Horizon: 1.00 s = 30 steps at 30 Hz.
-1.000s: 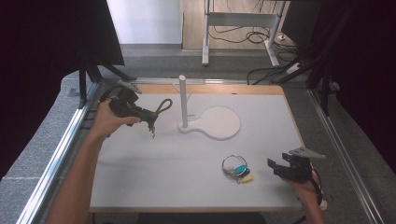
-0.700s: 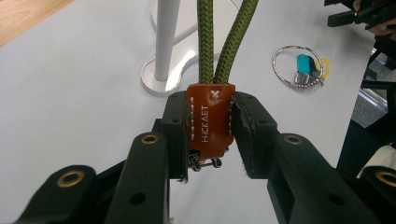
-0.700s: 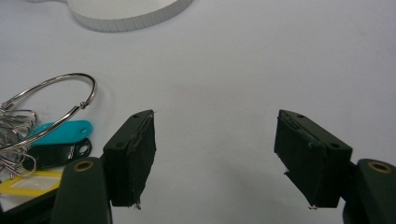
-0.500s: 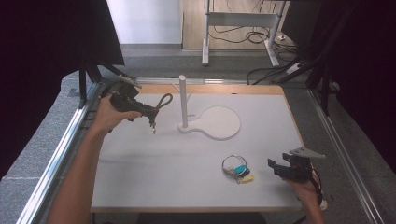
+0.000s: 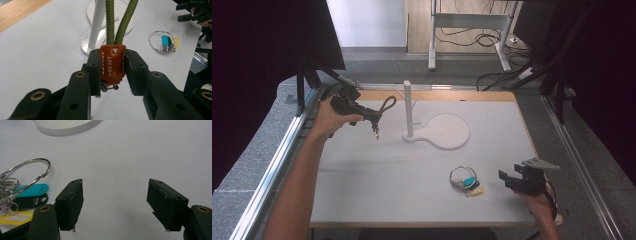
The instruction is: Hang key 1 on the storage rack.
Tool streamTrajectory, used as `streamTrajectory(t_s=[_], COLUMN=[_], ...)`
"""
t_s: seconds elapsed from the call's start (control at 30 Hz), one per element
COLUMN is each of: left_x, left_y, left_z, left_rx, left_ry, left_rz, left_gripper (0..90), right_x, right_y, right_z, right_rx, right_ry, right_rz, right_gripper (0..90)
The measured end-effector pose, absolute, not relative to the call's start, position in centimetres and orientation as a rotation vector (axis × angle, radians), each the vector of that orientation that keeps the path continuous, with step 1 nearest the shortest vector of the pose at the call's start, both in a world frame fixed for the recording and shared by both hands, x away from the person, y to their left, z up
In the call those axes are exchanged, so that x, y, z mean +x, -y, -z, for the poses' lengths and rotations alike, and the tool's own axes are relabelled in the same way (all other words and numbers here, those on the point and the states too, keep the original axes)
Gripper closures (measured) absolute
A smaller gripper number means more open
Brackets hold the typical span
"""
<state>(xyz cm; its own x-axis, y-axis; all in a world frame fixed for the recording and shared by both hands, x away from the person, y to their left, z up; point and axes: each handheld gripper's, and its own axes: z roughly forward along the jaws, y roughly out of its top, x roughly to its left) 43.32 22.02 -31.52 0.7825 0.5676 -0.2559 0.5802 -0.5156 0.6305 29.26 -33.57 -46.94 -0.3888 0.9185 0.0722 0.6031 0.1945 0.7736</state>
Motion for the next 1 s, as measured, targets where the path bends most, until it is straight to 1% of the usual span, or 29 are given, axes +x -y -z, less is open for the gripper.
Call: streamTrajectory(t_s=[0.6,1.0], left_x=[45.8,47.9], left_y=[-22.3,-21.9], left_z=[31.5,31.5], left_rx=[2.191,2.199], left_ry=[-0.886,-0.918], left_rz=[0.043,0.054], left_gripper=[67.6,67.6], right_x=[29.4,29.4], right_y=[33.7,33.7], right_z=[47.1,47.2], right_rx=[1.43,1.429], right_ry=[-2.069,-2.071], right_rz=[-1.04,-1.032], right_gripper=[29.6,29.7])
